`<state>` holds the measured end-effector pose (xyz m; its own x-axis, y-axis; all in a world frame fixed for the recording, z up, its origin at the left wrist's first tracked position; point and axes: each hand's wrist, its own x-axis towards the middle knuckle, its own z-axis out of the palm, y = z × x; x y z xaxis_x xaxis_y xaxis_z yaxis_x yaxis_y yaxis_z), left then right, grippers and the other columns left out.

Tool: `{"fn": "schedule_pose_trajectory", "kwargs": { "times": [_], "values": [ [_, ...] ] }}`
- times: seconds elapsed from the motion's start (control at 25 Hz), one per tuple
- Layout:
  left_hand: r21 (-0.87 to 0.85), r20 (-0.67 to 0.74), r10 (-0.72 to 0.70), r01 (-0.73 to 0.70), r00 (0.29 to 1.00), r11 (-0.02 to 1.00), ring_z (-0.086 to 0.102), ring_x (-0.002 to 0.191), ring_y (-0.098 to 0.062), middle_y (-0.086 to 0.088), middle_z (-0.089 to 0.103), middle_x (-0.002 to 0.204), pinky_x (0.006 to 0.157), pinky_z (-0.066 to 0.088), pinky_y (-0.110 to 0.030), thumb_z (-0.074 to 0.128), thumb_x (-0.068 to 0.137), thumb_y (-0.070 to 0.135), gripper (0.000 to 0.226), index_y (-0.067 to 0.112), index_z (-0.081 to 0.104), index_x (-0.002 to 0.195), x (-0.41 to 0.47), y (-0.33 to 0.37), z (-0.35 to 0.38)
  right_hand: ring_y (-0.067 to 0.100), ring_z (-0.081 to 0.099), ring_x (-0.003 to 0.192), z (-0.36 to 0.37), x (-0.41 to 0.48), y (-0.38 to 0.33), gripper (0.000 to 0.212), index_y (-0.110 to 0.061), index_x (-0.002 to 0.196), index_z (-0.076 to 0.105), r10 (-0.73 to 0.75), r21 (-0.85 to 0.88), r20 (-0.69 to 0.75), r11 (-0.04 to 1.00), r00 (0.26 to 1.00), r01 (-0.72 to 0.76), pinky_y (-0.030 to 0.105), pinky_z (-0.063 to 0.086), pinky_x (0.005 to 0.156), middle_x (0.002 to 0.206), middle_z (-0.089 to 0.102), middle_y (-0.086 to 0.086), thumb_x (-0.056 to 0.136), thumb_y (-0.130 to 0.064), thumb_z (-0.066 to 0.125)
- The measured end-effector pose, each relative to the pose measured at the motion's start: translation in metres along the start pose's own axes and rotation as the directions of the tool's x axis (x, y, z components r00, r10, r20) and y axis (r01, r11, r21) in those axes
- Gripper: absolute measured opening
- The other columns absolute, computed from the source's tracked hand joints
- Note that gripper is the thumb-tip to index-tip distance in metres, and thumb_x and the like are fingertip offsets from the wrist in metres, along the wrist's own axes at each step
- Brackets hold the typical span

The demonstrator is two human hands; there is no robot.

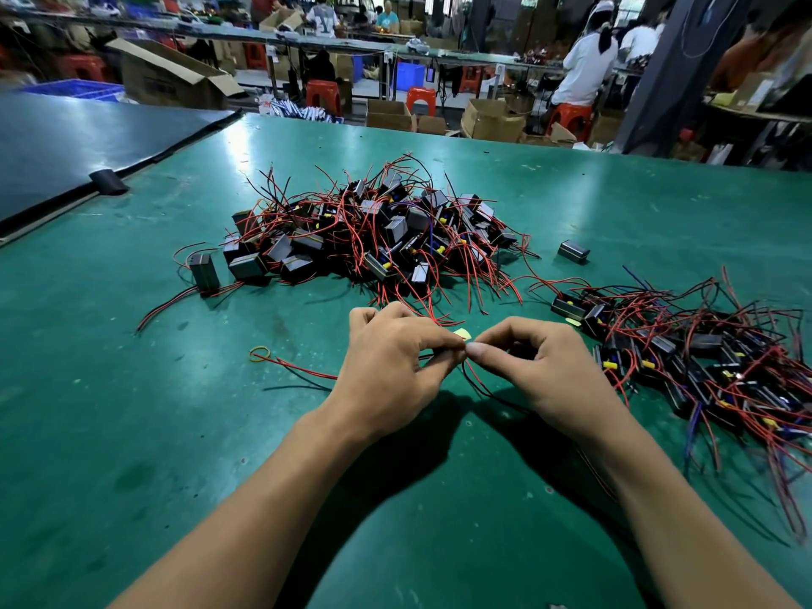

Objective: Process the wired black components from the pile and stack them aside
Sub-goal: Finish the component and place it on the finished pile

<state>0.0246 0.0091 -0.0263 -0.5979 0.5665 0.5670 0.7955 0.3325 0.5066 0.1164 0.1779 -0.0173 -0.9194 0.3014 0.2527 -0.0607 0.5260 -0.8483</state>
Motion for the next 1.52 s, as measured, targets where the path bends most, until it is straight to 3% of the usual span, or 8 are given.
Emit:
{"fn": "schedule_pose_trajectory", "kwargs": {
  "times": [0.16,0.28,0.36,0.48,0.64,0.76,1.0,1.52],
  "values": [
    [-0.014,-0.02,-0.005,0.005,1.0,1.0,0.051,0.081,-0.007,0.022,0.07,0.081,0.077,0.024,-0.034,0.064,0.083,0.044,0.015,0.037,0.076,0.088,0.0,0.003,0.001,0.008,0.033,0.043,0.003,0.003,-0.008,0.013,-0.01,0.075,0.069,0.368,0.415,0.153,0.818,0.917,-0.398,0.017,0.022,0.04,0.059,0.057,-0.002,0.083,-0.018,0.076],
    [-0.029,-0.043,-0.023,0.022,0.999,0.999,0.051,0.08,-0.006,0.024,0.07,0.08,0.079,0.029,-0.036,0.065,0.082,0.044,0.015,0.036,0.077,0.087,0.001,0.005,0.002,0.004,0.033,0.036,0.005,0.003,-0.011,0.016,-0.009,0.073,0.065,0.432,0.521,0.211,0.71,0.877,-0.475,0.014,0.019,0.035,0.058,0.058,-0.003,0.079,-0.02,0.076],
    [-0.085,-0.043,-0.06,0.057,0.997,0.995,0.053,0.08,-0.007,0.027,0.066,0.075,0.083,0.037,-0.043,0.066,0.08,0.043,0.014,0.036,0.077,0.084,0.002,0.003,0.002,0.006,0.037,0.038,0.005,0.001,-0.011,0.019,-0.009,0.078,0.07,0.364,0.48,0.159,0.784,0.918,-0.394,0.015,0.024,0.035,0.063,0.062,-0.002,0.077,-0.026,0.079],
    [-0.194,-0.002,-0.14,0.137,0.99,0.972,0.053,0.081,-0.001,0.036,0.059,0.066,0.086,0.043,-0.052,0.066,0.078,0.043,0.014,0.036,0.077,0.084,0.003,0.001,0.002,0.007,0.044,0.045,0.003,-0.003,-0.007,0.01,-0.02,0.082,0.075,0.122,0.111,-0.049,0.987,0.991,-0.116,0.017,0.036,0.044,0.061,0.063,-0.01,0.081,-0.027,0.082],
    [-0.244,0.062,-0.217,0.225,0.974,0.943,0.056,0.08,0.009,0.039,0.059,0.064,0.092,0.042,-0.053,0.073,0.082,0.037,0.005,0.036,0.077,0.085,0.004,0.001,0.001,0.003,0.045,0.046,0.007,-0.004,-0.001,0.011,-0.023,0.08,0.074,-0.177,-0.119,-0.134,0.98,0.975,0.162,0.007,0.031,0.05,0.059,0.06,-0.025,0.08,-0.017,0.083],
    [-0.272,0.109,-0.253,0.274,0.961,0.922,0.063,0.078,0.0,0.029,0.064,0.063,0.094,0.044,-0.053,0.075,0.083,0.033,0.003,0.031,0.078,0.082,0.005,0.0,0.0,0.006,0.048,0.051,0.009,-0.002,0.002,0.01,-0.018,0.082,0.076,-0.313,-0.204,-0.159,0.938,0.937,0.278,0.009,0.034,0.054,0.072,0.066,-0.019,0.079,-0.013,0.084],
    [-0.276,0.112,-0.271,0.292,0.956,0.916,0.062,0.078,-0.001,0.033,0.061,0.062,0.094,0.043,-0.051,0.076,0.082,0.031,0.003,0.031,0.079,0.084,0.005,0.002,-0.002,0.002,0.057,0.061,0.009,0.0,0.01,0.011,-0.016,0.091,0.078,-0.439,-0.306,-0.16,0.874,0.884,0.379,0.014,0.042,0.059,0.087,0.071,-0.009,0.081,-0.016,0.082],
    [-0.213,0.059,-0.17,0.179,0.984,0.961,0.053,0.085,0.0,0.037,0.059,0.067,0.089,0.042,-0.051,0.076,0.082,0.033,0.005,0.036,0.078,0.086,0.002,0.001,-0.002,0.008,0.056,0.061,0.008,0.003,0.011,0.007,-0.022,0.093,0.076,-0.38,-0.309,-0.086,0.889,0.921,0.339,0.019,0.043,0.058,0.083,0.067,-0.016,0.086,-0.023,0.078]
  ]
}}
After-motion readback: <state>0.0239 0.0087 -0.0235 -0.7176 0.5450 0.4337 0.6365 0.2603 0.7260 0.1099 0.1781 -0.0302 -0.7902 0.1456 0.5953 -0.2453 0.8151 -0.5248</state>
